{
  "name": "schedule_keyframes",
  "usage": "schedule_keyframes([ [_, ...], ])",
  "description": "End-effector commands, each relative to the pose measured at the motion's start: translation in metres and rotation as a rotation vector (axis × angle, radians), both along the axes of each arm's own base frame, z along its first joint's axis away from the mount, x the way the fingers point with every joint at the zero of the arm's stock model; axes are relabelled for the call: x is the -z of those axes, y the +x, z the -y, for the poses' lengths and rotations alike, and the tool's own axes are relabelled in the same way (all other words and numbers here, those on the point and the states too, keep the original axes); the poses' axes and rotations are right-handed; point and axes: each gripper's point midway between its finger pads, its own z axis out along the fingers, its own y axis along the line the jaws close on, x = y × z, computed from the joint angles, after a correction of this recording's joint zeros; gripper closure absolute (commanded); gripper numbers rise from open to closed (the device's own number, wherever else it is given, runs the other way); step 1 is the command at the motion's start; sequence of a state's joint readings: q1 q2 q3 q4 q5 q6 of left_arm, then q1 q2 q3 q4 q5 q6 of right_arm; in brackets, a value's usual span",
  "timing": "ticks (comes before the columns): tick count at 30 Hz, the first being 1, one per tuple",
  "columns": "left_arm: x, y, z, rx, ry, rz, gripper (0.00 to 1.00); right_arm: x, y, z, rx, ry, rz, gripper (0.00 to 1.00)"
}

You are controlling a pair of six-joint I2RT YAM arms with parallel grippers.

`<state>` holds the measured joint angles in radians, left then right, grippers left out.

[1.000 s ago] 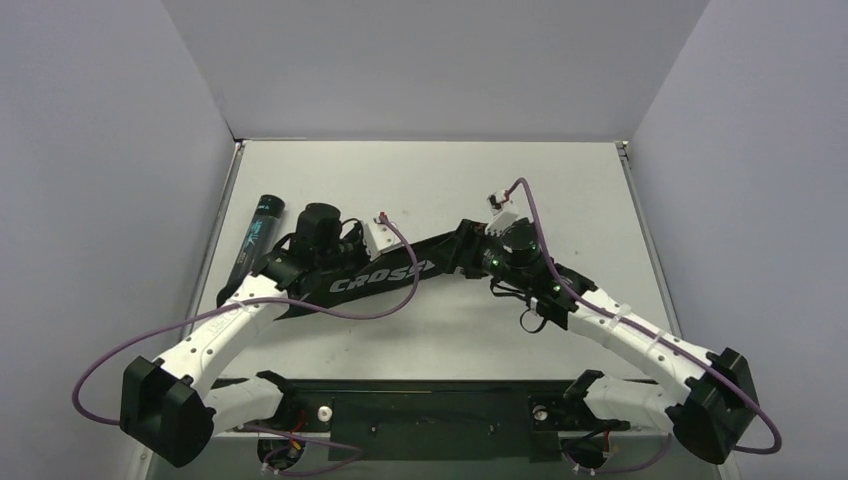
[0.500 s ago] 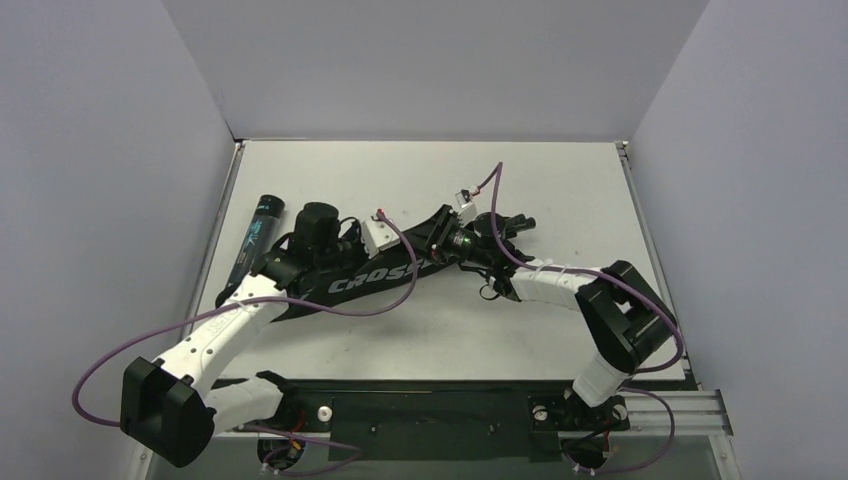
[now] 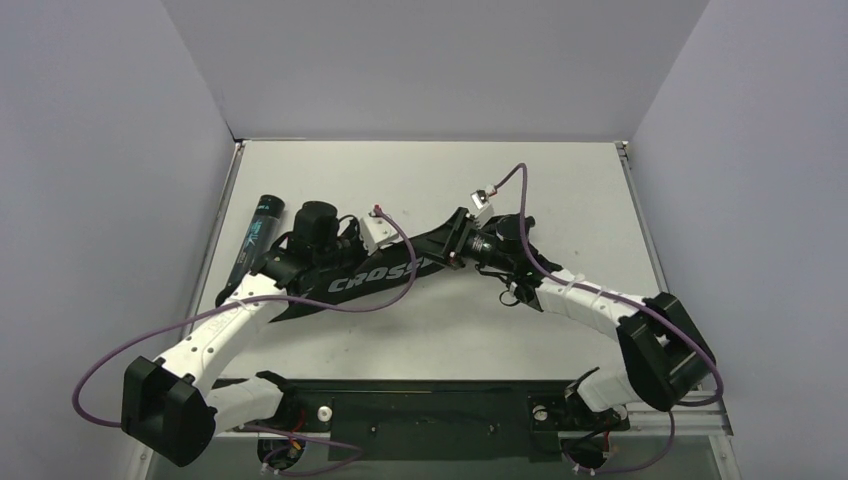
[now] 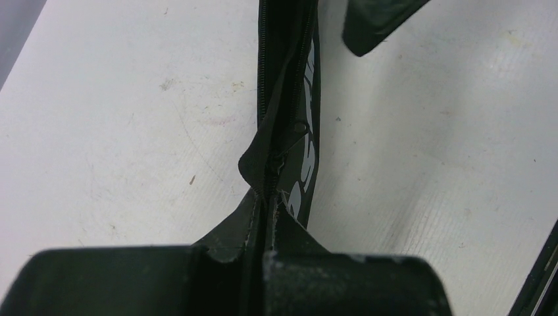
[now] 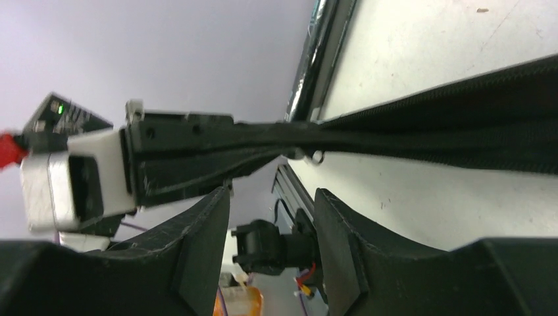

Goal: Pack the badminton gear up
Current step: Zip the racket bag at the center of the board.

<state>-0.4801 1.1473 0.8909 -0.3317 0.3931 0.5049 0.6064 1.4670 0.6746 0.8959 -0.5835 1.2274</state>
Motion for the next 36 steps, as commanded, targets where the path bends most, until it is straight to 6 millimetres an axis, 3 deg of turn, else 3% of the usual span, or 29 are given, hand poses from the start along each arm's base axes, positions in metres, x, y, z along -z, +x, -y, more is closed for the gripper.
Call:
schedule_keyframes([
  [1,-0.043,0.018,0.012,-0.016,-0.119,0.085,1.00,0.011,-0.029,0.009,-0.080,-0.170,0.112,0.55],
  [7,-0.047,0.015,0.015,-0.002,-0.140,0.076,1.00,0.013,-0.025,-0.006,-0.114,-0.082,0.089,0.61],
  [16,-0.048,0.014,0.014,0.010,-0.124,0.084,1.00,-0.004,-0.004,-0.028,-0.110,0.069,0.087,0.61],
  [26,-0.050,0.012,0.013,0.021,-0.122,0.094,1.00,-0.014,0.002,-0.039,-0.118,0.150,0.092,0.62],
  [36,-0.052,0.011,0.013,0.025,-0.119,0.101,1.00,-0.012,0.005,-0.043,-0.127,0.172,0.075,0.79],
])
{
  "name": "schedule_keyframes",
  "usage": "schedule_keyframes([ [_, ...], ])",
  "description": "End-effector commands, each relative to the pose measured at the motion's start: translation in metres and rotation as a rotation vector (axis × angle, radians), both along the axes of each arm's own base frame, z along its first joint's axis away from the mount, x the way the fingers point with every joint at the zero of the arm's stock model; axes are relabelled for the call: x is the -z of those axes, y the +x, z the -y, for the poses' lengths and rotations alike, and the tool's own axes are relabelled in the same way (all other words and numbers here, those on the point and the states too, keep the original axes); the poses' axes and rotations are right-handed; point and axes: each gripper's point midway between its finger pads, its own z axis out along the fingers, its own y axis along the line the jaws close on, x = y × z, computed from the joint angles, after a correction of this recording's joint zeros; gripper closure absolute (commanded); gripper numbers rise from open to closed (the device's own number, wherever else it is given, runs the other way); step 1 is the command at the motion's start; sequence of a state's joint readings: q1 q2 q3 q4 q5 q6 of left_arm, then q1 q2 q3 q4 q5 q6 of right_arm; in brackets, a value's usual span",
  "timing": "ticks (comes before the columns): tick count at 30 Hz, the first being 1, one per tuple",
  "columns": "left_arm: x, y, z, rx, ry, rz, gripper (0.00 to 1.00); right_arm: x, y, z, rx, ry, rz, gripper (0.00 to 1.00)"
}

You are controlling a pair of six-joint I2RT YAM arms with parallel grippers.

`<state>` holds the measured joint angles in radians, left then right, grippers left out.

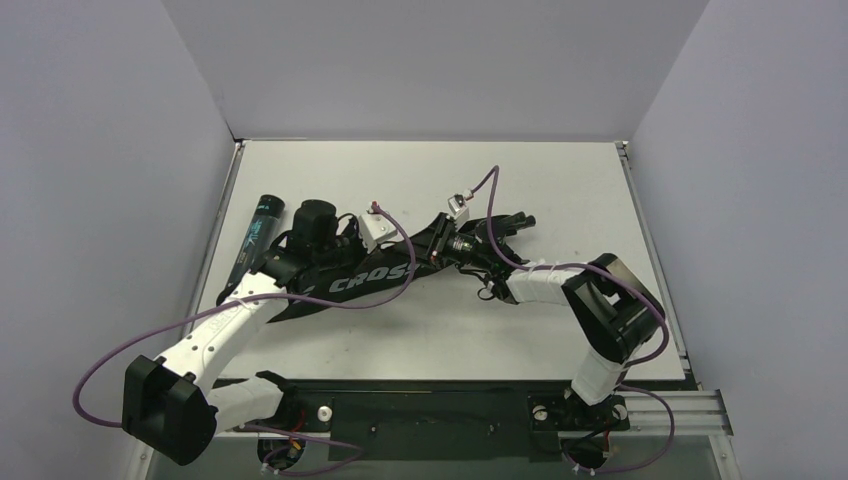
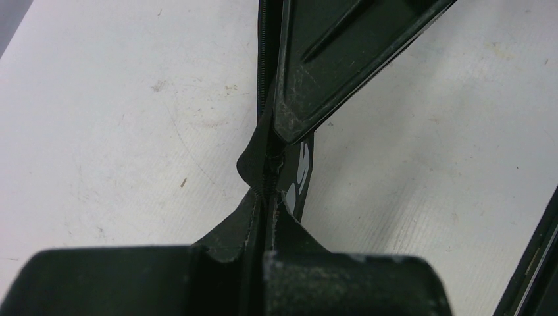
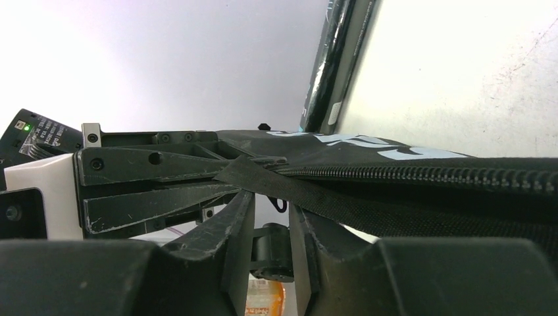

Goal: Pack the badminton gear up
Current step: Zip the racket bag at the center of the board.

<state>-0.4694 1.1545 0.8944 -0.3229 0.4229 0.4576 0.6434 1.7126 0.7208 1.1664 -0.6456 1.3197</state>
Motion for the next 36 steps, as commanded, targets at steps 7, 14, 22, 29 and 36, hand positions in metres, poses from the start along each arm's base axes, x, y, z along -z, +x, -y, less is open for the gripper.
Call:
schedule_keyframes([
  [7,-0.052,0.011,0.010,0.031,-0.079,0.140,1.00,-0.033,-0.001,-0.011,-0.039,0.099,0.095,0.88],
  [14,-0.053,0.012,0.010,0.031,-0.079,0.141,1.00,-0.034,-0.003,-0.010,-0.043,0.102,0.098,1.00],
  [22,-0.053,0.011,0.009,0.035,-0.074,0.146,1.00,-0.032,-0.004,0.000,-0.018,0.089,0.102,1.00],
  [29,-0.053,0.008,0.008,0.044,-0.069,0.146,1.00,-0.020,0.001,0.021,0.057,0.020,0.097,1.00],
  [36,-0.054,0.005,0.009,0.056,-0.069,0.144,1.00,-0.007,0.009,0.039,0.121,-0.018,0.078,1.00],
])
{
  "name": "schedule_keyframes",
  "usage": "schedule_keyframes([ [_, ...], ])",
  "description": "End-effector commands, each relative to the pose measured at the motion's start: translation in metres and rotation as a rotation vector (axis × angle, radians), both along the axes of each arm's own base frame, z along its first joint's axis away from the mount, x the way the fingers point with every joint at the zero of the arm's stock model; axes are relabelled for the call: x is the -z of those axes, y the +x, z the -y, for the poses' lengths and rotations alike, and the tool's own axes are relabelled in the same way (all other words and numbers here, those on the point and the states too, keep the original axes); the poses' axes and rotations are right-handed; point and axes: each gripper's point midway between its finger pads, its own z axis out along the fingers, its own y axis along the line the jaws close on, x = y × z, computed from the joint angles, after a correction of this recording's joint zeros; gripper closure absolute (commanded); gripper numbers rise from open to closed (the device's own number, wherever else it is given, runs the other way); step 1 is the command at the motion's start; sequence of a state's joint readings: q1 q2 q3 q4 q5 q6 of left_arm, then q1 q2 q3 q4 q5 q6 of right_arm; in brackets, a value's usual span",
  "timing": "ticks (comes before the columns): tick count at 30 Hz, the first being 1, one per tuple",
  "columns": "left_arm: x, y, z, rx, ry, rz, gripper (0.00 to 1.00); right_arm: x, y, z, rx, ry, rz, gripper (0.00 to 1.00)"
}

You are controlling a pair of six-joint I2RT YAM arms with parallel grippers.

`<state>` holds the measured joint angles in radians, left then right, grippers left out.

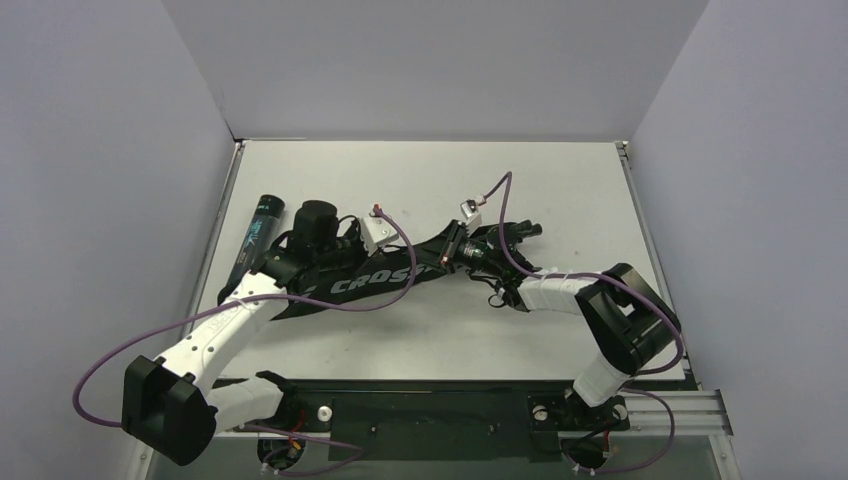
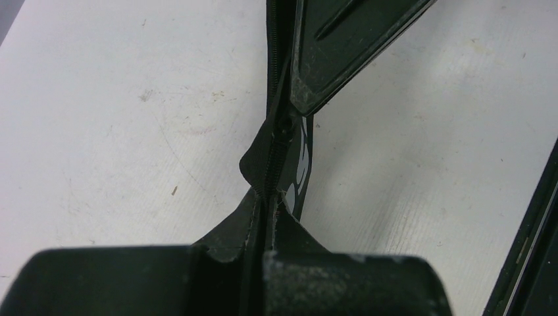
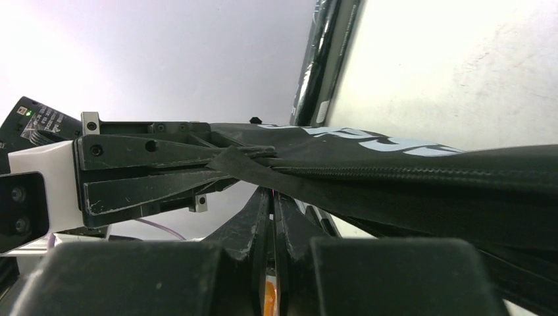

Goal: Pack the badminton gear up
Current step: Zip the racket bag at the center of the board.

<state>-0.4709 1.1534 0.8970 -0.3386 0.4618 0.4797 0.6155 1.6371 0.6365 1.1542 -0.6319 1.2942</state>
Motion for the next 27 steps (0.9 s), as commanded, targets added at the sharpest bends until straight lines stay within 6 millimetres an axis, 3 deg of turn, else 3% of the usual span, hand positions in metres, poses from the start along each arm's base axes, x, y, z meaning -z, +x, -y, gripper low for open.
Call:
schedule_keyframes([
  [1,-0.054,0.010,0.005,0.015,-0.068,0.145,1.00,-0.009,0.017,0.023,0.096,0.005,0.061,1.00],
  [8,-0.055,0.009,0.005,0.021,-0.068,0.144,1.00,0.000,0.031,0.050,0.200,-0.007,0.040,1.00],
  [18,-0.058,0.009,0.006,0.025,-0.071,0.148,1.00,0.025,0.042,0.106,0.330,-0.148,0.034,1.00],
  [27,-0.059,0.008,0.007,0.026,-0.075,0.153,1.00,0.046,0.037,0.147,0.397,-0.337,0.025,1.00],
])
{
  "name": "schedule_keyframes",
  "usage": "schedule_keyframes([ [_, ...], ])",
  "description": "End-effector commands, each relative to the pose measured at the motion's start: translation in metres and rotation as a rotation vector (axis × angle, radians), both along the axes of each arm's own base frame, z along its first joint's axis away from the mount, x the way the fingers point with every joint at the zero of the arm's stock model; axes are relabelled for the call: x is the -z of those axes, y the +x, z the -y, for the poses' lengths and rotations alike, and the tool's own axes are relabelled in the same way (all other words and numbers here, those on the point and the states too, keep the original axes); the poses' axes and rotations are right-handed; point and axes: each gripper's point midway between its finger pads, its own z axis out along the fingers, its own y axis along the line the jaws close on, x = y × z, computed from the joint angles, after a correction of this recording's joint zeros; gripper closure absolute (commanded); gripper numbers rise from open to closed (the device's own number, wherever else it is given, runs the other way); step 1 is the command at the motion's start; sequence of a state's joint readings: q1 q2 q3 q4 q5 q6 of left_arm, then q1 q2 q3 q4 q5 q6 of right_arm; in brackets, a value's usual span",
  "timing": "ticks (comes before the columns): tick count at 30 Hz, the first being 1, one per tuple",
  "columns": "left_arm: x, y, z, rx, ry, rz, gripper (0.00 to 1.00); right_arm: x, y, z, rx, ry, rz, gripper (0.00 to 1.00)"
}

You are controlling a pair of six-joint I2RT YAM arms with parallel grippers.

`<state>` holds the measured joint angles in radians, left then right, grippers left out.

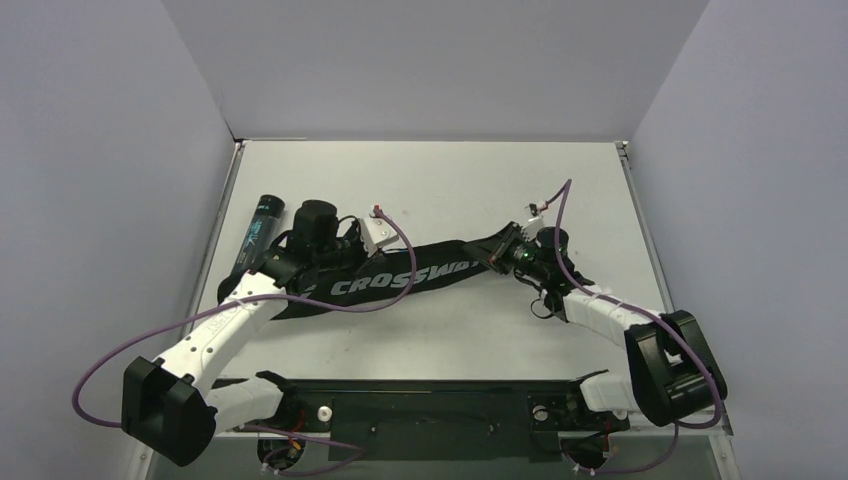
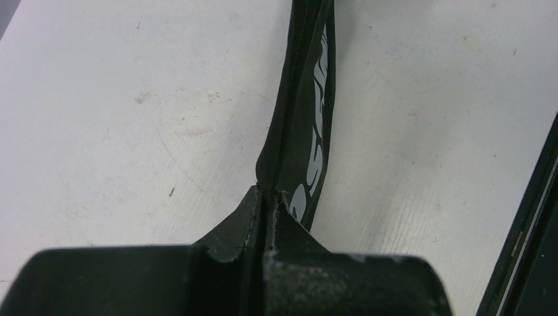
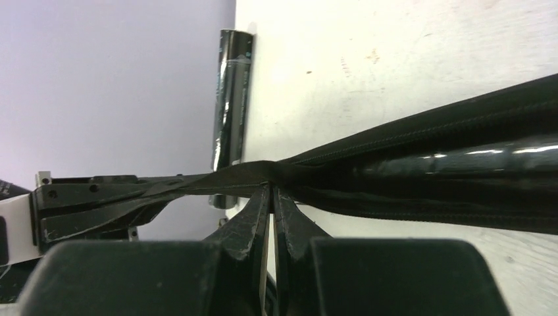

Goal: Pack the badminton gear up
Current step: Zip the racket bag at the center of the board.

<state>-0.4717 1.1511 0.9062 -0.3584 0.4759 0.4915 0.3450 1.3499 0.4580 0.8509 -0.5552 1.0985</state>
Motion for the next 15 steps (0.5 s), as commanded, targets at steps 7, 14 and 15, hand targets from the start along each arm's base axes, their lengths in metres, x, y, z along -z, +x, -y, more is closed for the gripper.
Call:
schedule_keyframes([
  [7,-0.058,0.011,0.005,0.008,-0.076,0.160,1.00,0.029,0.002,0.065,0.146,-0.301,-0.012,1.00],
  [14,-0.057,0.010,0.004,0.007,-0.071,0.162,1.00,0.034,0.002,0.088,0.189,-0.388,-0.022,1.00],
  [15,-0.057,0.010,0.004,0.007,-0.070,0.163,1.00,0.035,0.001,0.089,0.191,-0.395,-0.026,1.00],
])
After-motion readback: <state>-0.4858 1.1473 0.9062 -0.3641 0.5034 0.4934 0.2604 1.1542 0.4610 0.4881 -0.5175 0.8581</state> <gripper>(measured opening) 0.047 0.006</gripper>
